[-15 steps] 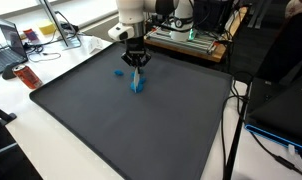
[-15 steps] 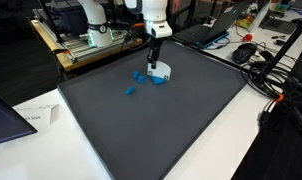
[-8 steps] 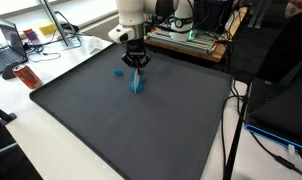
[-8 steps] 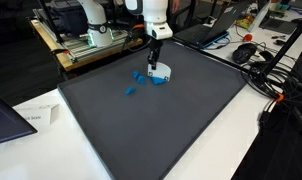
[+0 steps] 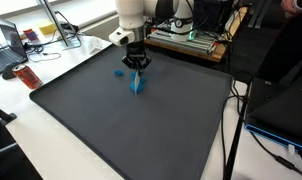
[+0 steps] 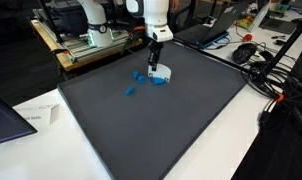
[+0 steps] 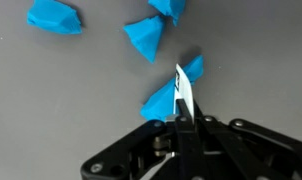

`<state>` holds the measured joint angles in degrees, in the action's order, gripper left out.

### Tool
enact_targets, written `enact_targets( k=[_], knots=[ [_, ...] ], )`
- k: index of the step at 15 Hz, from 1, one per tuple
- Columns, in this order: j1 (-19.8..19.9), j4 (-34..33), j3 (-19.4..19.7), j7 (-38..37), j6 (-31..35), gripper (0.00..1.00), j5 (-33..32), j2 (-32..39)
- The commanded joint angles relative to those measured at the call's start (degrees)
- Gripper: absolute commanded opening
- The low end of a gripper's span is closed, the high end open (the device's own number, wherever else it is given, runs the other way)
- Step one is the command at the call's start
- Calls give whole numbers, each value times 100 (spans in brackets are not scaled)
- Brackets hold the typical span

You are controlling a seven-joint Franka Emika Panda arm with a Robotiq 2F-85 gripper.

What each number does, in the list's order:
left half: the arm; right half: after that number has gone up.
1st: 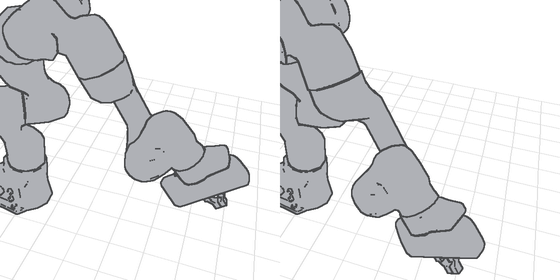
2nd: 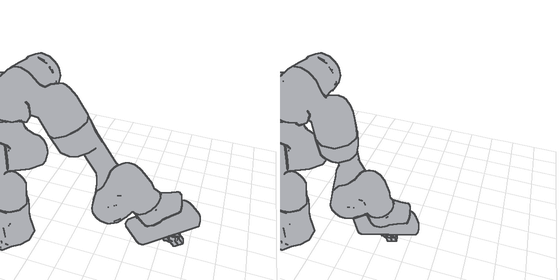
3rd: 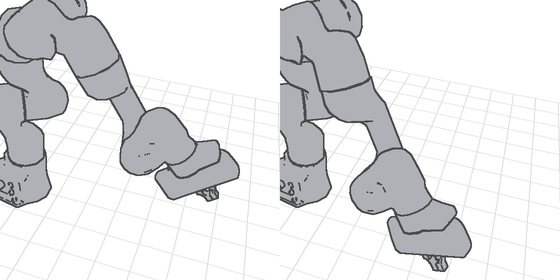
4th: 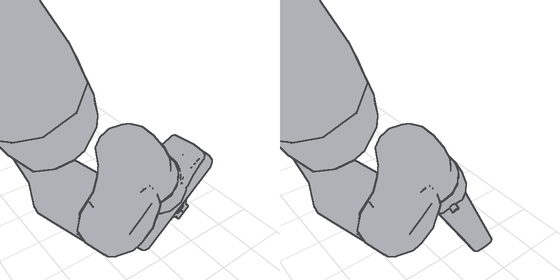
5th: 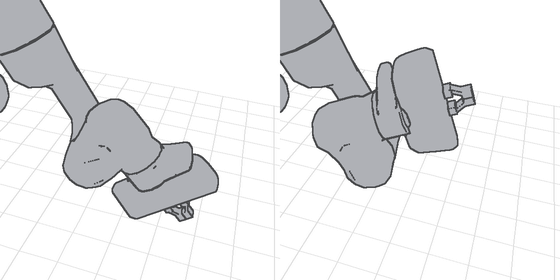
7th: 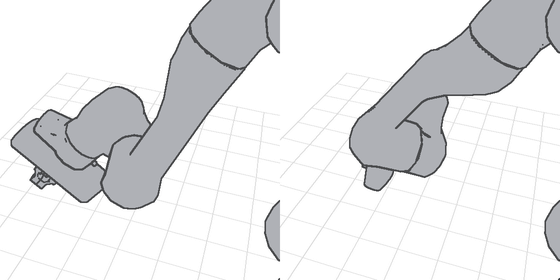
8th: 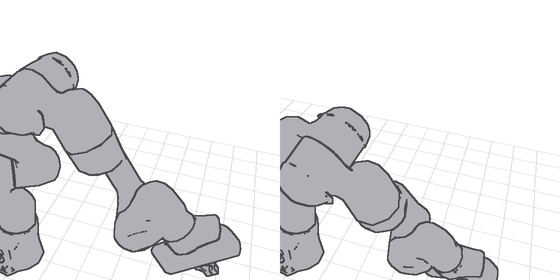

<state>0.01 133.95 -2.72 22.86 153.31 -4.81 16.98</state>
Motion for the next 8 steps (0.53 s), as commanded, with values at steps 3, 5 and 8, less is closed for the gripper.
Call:
enact_targets(
  k=[3, 5, 8],
  knots=[
    [220, -104, -162, 147, 267, 1, 115, 522],
    [345, -85, -260, 273, 369, 1, 264, 595],
    [618, -66, -504, 560, 467, 1, 708, 651]
  ],
)
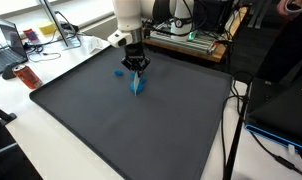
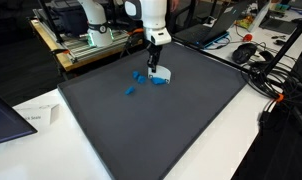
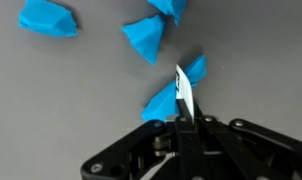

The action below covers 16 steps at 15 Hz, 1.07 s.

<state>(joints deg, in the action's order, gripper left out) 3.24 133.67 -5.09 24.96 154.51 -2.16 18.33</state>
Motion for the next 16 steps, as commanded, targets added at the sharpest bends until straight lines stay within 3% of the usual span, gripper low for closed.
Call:
enact_targets(
  k=[1, 9, 16],
  knots=[
    [375, -43, -351, 456, 389, 1, 601, 523],
    [419, -67, -566, 524, 712, 1, 817, 427],
    [450, -199, -909, 329, 1560, 1, 669, 648]
  ],
)
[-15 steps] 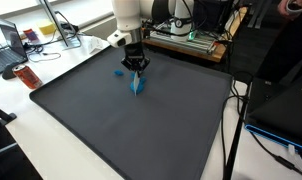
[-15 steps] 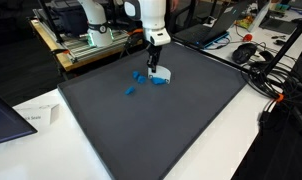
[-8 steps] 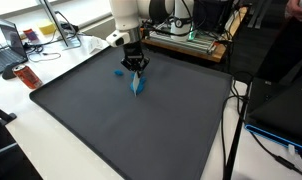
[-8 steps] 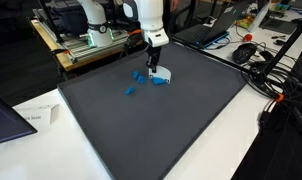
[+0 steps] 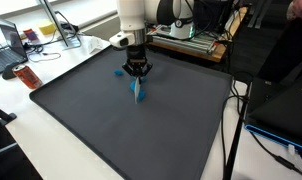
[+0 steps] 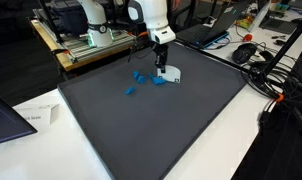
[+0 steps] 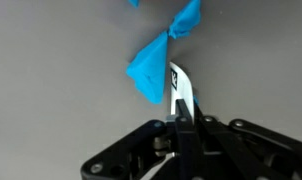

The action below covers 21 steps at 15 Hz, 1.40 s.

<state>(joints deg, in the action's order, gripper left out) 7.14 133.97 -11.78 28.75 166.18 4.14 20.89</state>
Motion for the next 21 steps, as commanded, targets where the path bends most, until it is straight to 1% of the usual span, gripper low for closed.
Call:
enact_targets(
  k=[1, 3, 4, 5, 8, 10, 12, 14, 17, 19, 20, 21],
  knots=[
    [30, -272, -250, -116, 456, 1, -43, 420],
    [-46, -336, -204, -244, 337, 1, -197, 395],
    [-12, -366, -253, -248, 253, 1, -190, 356],
    [-31, -384, -227, -303, 286, 1, -212, 316],
    [15, -436, -234, -396, 108, 1, -183, 99],
    [-60, -481, -106, -511, -100, 1, -247, -52],
    [-218, -515, 126, -690, -433, 1, -388, -227],
    [-359, -540, 333, -872, -907, 1, -577, -416],
    [-535, -521, 547, -1061, -1516, 1, -824, -752],
    [-698, -501, 696, -1312, -1875, 1, -1096, -972],
    [-775, -492, 743, -1441, -1994, 1, -1238, -1070],
    [-810, -506, 732, -1478, -2121, 1, -1250, -1148]
  ],
)
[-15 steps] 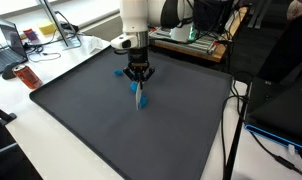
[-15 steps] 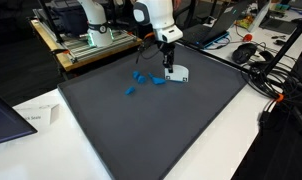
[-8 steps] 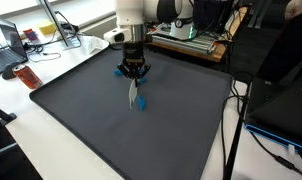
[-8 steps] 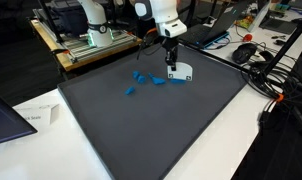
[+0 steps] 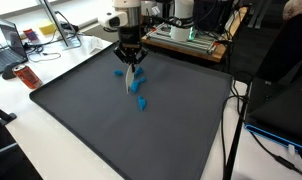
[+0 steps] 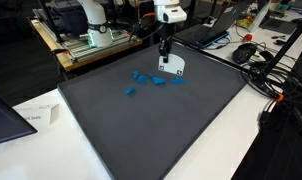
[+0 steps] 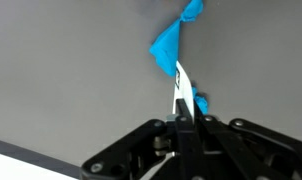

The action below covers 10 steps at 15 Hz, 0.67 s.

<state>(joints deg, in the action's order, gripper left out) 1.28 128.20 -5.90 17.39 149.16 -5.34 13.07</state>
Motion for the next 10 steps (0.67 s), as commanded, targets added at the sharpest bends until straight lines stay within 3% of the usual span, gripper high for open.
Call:
enact_targets(
  k=[1, 10],
  knots=[
    [-294, 66, 169, -473, -515, 1, -415, -440],
    [-885, -58, 156, -2629, -1210, 1, -2140, -797]
  ],
)
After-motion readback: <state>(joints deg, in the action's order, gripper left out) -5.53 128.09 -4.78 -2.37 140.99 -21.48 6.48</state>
